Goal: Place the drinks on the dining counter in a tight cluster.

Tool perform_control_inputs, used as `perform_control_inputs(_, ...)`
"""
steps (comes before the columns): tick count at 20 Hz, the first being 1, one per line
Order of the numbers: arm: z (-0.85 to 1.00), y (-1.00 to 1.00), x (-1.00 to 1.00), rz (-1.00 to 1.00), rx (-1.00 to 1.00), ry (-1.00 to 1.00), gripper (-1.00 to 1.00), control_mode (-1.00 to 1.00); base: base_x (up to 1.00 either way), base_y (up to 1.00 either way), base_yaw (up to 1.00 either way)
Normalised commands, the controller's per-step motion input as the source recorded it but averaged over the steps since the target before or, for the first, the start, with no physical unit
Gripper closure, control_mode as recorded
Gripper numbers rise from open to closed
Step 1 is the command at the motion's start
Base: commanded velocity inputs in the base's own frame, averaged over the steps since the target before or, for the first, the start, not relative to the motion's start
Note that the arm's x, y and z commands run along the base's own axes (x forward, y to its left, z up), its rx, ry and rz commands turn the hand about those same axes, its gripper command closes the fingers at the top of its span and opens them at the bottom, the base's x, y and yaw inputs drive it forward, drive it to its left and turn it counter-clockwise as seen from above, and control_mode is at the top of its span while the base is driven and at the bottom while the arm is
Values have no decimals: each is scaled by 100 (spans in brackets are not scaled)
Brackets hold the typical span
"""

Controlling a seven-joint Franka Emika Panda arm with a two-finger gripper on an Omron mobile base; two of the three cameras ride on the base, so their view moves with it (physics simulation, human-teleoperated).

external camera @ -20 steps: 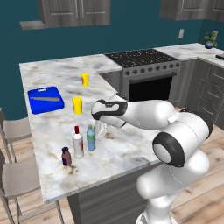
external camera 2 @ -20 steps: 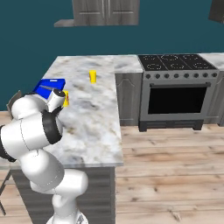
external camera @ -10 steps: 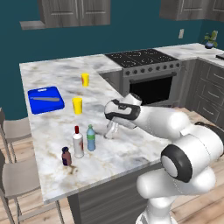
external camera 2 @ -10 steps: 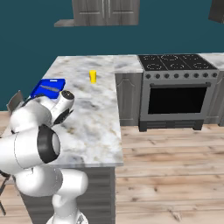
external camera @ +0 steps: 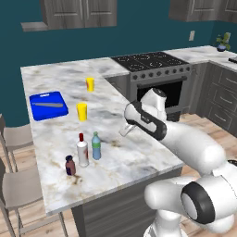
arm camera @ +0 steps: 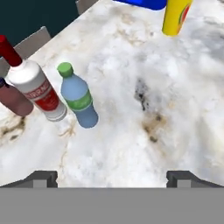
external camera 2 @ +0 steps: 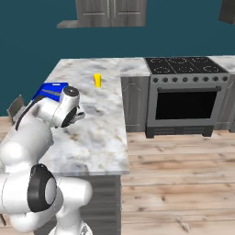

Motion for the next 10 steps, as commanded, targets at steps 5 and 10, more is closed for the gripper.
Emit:
perform_control_inputs(5, 73, -48, -18, -44, 0, 11, -100, -100, 0, 0, 0)
perform_control_inputs(10, 64, -58, -71, -38, 4, 1, -100, -100, 0, 0, 0)
